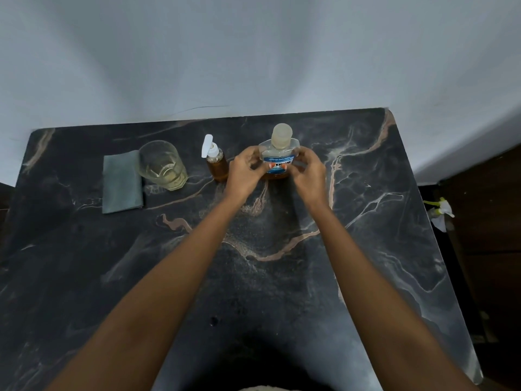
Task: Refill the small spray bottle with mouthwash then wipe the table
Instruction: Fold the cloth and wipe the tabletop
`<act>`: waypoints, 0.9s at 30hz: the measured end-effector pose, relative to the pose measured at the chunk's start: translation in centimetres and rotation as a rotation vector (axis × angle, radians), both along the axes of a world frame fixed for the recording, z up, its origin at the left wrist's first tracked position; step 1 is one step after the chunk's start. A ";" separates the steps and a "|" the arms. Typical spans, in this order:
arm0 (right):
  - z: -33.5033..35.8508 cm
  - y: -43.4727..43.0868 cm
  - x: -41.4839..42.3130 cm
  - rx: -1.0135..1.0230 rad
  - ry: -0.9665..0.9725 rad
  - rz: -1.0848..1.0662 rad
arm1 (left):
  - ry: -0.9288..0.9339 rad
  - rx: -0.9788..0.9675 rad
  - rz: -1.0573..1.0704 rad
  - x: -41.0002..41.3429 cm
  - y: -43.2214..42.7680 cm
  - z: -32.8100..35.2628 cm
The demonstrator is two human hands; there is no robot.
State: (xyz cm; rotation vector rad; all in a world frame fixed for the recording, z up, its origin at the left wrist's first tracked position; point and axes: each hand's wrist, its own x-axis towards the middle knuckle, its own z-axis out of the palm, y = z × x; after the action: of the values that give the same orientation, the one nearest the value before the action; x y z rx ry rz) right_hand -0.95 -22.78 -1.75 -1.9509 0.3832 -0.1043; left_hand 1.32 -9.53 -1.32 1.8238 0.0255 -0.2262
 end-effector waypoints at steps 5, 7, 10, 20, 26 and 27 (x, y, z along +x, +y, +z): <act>0.0 0.1 0.0 0.010 0.001 0.011 | 0.016 -0.001 -0.005 0.0 0.0 0.0; 0.0 0.1 -0.1 0.011 0.008 0.007 | 0.031 -0.011 0.002 0.0 0.0 0.0; 0.2 0.4 -0.4 0.002 0.009 -0.004 | 0.044 -0.032 0.012 -0.1 0.0 0.0; -0.5 2.1 -3.5 -0.035 -0.013 -0.084 | 0.068 -0.044 0.083 -3.8 1.3 -0.3; -1.5 4.4 -5.5 -0.077 0.038 -0.008 | 0.086 -0.044 0.078 -6.7 3.7 -1.3; -1.7 4.9 -5.8 -0.088 0.043 0.010 | 0.082 -0.041 0.084 -7.1 4.3 -1.4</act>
State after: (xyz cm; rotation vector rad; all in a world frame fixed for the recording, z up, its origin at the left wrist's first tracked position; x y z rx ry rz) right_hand -6.73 -17.86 -3.43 -2.0447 0.4033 -0.0744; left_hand -5.77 -5.24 -2.75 1.7681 0.1540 -0.2405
